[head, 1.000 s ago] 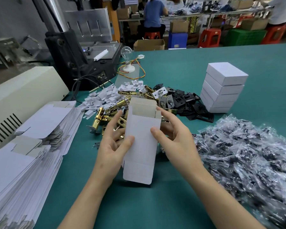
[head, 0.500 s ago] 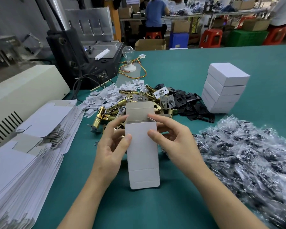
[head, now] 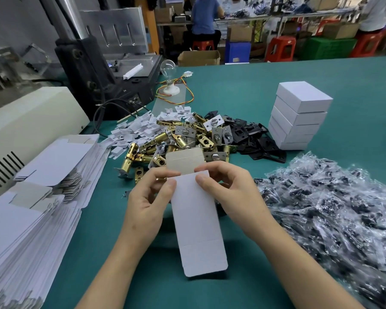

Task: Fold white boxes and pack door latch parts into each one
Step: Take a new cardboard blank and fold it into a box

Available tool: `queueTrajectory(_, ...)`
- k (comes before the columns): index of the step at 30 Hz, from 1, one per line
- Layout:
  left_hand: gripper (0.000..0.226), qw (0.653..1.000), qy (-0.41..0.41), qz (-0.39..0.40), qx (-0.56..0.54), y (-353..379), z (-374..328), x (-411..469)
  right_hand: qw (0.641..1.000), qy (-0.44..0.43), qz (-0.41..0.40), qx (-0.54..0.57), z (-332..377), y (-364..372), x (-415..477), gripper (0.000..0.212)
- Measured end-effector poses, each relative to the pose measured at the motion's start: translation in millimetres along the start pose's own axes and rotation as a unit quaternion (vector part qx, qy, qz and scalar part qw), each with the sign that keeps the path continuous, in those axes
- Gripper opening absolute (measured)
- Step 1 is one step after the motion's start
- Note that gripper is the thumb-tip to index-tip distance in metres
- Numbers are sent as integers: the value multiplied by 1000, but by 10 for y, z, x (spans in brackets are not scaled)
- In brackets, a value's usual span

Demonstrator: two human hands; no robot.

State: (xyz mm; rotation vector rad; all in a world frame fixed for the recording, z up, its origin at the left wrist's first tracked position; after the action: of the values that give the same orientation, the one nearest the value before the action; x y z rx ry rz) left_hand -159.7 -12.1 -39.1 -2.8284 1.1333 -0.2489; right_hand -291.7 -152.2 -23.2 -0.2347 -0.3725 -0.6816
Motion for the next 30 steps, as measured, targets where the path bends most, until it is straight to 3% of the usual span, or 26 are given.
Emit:
queueTrajectory(8,16,1000,-2,-3,7,6,-7,23,999,-1,12,-43,-12,-4,1,14)
queueTrajectory(14,16,1000,8,6,0,-3,-22,31,1000,2,1,-1,-15,-10,17,4)
queueTrajectory(22,31,1000,-13,20,-15,11,10,48,998,47,1,49,-11,30,-7,18)
queueTrajectory(27,10,1000,-23,13,-16,25,33,46,998,54,-10,32,-16,22,-19,17)
queueTrajectory(30,40,999,-20,3,-43,38,52,51,996,72,-23,37,-28,34,-18,12)
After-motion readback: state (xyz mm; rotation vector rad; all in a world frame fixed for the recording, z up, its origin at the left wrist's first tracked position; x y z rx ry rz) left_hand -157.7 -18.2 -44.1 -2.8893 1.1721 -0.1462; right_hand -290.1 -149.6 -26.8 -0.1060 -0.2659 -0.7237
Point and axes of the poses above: each hand's wrist, its own x-axis towards the middle knuckle, its own y-axis out of the palm, z = x × y, the point moved 1 cm from there along x, towards the middle knuckle, and after that the axes turned 13 degrees about -y, right-handed, at the moved point
